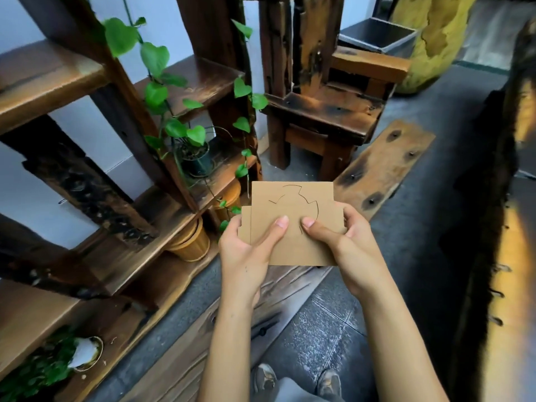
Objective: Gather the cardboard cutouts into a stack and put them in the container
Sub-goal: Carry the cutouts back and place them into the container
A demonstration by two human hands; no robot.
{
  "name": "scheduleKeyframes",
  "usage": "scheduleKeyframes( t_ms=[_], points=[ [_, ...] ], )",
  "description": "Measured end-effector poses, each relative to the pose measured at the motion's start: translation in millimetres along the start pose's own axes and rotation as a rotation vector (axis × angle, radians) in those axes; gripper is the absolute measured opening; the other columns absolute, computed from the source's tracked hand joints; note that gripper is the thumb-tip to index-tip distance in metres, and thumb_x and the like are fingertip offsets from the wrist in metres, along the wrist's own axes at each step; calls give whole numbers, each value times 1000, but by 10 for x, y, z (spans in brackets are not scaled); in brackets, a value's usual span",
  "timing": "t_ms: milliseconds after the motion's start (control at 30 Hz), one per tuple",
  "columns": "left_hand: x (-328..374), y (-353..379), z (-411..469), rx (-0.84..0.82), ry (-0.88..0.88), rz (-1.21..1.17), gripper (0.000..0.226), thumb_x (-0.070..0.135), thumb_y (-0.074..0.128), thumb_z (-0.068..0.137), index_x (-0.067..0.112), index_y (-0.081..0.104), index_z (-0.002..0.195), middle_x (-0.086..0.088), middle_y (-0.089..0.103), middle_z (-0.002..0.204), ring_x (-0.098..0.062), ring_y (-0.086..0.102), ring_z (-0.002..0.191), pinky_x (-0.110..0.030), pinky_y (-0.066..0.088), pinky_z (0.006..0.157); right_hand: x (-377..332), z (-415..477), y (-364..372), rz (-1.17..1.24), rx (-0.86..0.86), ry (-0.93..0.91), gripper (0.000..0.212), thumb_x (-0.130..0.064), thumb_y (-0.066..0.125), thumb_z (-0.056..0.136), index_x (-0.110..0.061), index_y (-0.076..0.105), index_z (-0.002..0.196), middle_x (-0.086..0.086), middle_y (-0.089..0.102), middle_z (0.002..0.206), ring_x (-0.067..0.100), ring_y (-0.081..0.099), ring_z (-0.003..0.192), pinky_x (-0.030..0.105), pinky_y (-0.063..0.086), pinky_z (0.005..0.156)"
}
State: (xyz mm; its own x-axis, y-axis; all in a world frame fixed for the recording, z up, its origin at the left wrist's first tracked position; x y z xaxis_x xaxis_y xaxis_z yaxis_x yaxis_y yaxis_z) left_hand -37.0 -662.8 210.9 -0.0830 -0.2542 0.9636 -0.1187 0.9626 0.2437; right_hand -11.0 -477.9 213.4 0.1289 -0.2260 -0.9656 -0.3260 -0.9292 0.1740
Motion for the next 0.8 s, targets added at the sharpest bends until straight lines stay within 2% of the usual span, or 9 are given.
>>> scheduleKeyframes(
  t_ms=[133,233,333,500,600,667,800],
  points=[
    [-96,290,-91,-43,-26,3,46,35,93,67,19,76,107,0,83,105,-15,80,99,-21,60,78,-31,0,-313,3,36,-4,63,-26,88,67,-13,62,123,1,79,107,18,76,101,30,59,83],
    [-200,632,-189,-86,-45,29,36,18,93,78,17,74,109,1,83,104,-13,80,97,-20,60,77,-87,-46,-679,35,70,-5,61,-24,87,68,-12,61,122,1,80,106,17,76,99,25,59,77],
    [-268,911,-287,-123,-57,56,31,10,88,83,14,74,110,1,84,103,-12,80,96,-20,60,77,-142,-105,-982,54,101,-11,62,-24,87,68,-12,61,123,1,79,107,17,76,100,27,60,79],
    [-377,1313,-451,-183,-51,87,29,11,90,82,15,74,106,2,84,98,-10,79,90,-19,60,73,-206,-218,-1428,71,146,-30,63,-24,86,68,-11,60,124,0,80,106,17,77,99,26,61,79],
    [-466,1585,-599,-213,-63,105,36,21,91,75,15,74,107,1,84,98,-10,79,89,-20,60,73,-222,-316,-1756,75,192,-34,64,-25,87,68,-12,60,125,3,79,109,19,76,101,32,61,85],
    [-546,1788,-719,-246,-82,111,37,19,91,77,14,74,108,1,84,98,-10,79,90,-20,60,73,-225,-403,-2009,82,227,-33,63,-26,87,68,-13,60,124,3,79,109,19,76,102,35,61,86],
    [-669,2001,-853,-296,-104,145,32,13,91,82,13,74,109,1,84,98,-11,80,90,-19,60,71,-212,-525,-2292,117,259,-33,62,-25,87,68,-14,60,123,1,80,107,18,77,100,29,61,78]
  ],
)
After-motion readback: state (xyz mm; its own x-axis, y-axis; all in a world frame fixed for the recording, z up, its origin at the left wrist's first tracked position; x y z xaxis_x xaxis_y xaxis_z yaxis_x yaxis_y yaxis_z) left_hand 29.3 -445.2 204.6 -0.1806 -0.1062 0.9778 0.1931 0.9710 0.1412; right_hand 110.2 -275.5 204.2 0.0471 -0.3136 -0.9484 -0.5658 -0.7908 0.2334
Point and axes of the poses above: each hand's wrist, its own z-axis towards the middle knuckle, its own y-axis out of the palm, x = y × z, the point moved 6 cm from there along z, towards the middle knuckle
